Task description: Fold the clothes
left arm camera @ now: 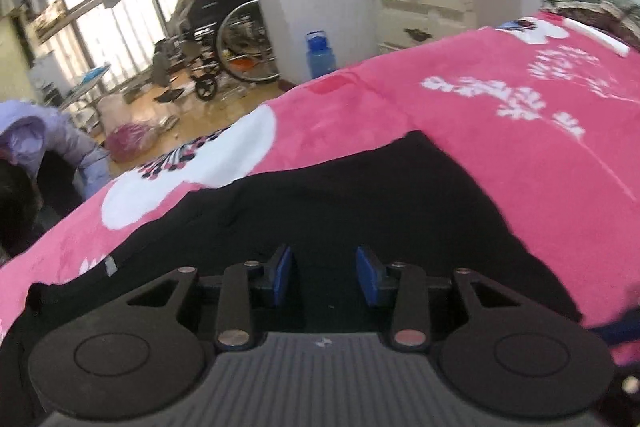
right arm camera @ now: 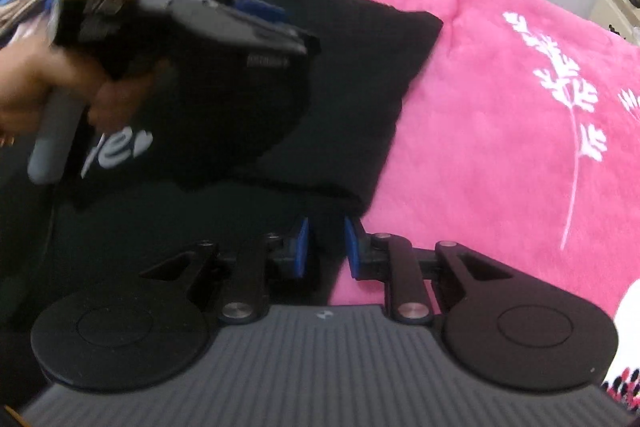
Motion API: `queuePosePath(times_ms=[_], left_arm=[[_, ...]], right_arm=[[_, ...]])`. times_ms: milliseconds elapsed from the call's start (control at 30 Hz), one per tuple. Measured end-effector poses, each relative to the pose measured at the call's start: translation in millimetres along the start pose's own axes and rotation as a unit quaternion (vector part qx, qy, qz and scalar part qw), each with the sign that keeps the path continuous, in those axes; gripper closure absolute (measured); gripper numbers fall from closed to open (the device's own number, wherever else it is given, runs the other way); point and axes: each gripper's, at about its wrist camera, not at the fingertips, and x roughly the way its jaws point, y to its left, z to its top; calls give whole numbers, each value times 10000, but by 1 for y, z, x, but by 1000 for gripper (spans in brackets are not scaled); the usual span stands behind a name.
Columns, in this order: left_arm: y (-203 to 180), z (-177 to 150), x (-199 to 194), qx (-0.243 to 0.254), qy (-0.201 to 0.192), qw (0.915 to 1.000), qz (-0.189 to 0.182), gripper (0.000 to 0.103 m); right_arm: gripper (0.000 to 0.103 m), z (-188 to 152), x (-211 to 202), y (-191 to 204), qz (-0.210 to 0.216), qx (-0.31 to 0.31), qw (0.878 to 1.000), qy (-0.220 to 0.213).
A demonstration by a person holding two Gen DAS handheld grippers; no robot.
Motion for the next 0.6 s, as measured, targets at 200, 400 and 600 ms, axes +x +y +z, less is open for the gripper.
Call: queuePosePath(times_ms=[200, 400, 600], left_arm=[[6, 0, 4, -219, -78, 9997, 62, 63], [13, 1, -2, -395, -294, 9988, 20, 61], [17, 0, 4, -291, -251, 9992, 132, 57]], right_arm=[[87, -14, -19, -10, -74, 383, 9989, 241], [86, 13, -45, -23, 95, 607, 9981, -74], [86, 48, -15, -28, 284, 746, 9966, -201]])
